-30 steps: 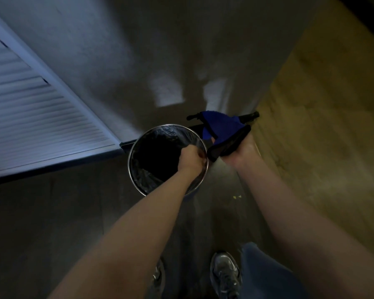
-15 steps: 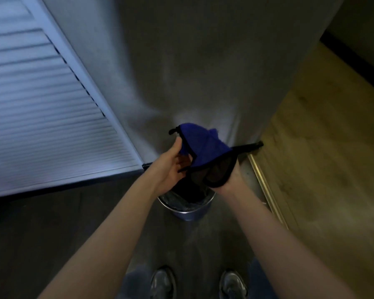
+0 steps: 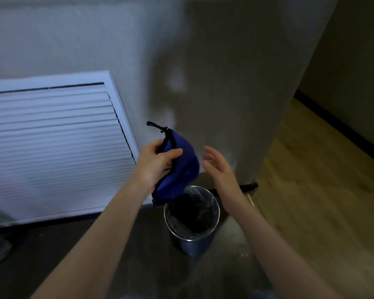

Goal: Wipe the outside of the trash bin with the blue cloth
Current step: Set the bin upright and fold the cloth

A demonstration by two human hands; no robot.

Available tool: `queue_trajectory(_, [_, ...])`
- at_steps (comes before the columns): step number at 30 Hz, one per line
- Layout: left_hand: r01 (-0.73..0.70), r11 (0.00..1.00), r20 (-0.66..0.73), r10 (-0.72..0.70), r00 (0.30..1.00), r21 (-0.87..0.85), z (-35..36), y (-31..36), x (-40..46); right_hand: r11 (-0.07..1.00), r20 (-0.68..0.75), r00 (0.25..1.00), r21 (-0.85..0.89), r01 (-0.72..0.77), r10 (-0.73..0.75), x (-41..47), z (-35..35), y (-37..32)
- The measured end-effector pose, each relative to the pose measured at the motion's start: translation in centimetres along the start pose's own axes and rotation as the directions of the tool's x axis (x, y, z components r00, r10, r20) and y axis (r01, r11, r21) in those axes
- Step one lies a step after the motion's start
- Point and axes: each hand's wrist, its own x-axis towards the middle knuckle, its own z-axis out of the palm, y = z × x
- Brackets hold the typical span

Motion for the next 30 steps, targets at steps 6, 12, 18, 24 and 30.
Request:
queue_trajectory(6, [-0.077, 0.997, 0.055, 0.078, 0.995, -0.022, 0.8, 4.5, -2.0, 0.98, 0.125, 0.975, -0.054, 0.192, -0.184, -1.2, 3.3, -6.0])
queue_trajectory(12, [-0.122, 0.992, -0.025, 0.122, 0.992, -0.02, 0.4, 7.8, -3.2, 0.99, 0.153, 0.982, 0.109, 0.093, -0.109, -2.0, 3.7, -8.2])
queue_trajectory(18, [0.012, 0.969, -0.079, -0.032, 0.996, -0.245, -2.4, 10.8, -3.0, 0.929, 0.284, 0.957, 0.333, -0.158, 0.061, -2.5, 2.7, -10.7])
queue_trajectory(24, [0.275, 0.915, 0.146, -0.241, 0.959, -0.295, -3.0, 9.5, -3.6, 0.943, 0.235, 0.972, 0.317, -0.103, 0.027, -2.5, 2.3, -13.7])
queue_trajectory(30, [0.286, 0.879, 0.442, -0.099, 0.892, -0.381, -2.7, 6.7, -5.4, 0.957, 0.242, 0.966, 0.249, -0.151, 0.09, -1.3, 0.6, -14.8])
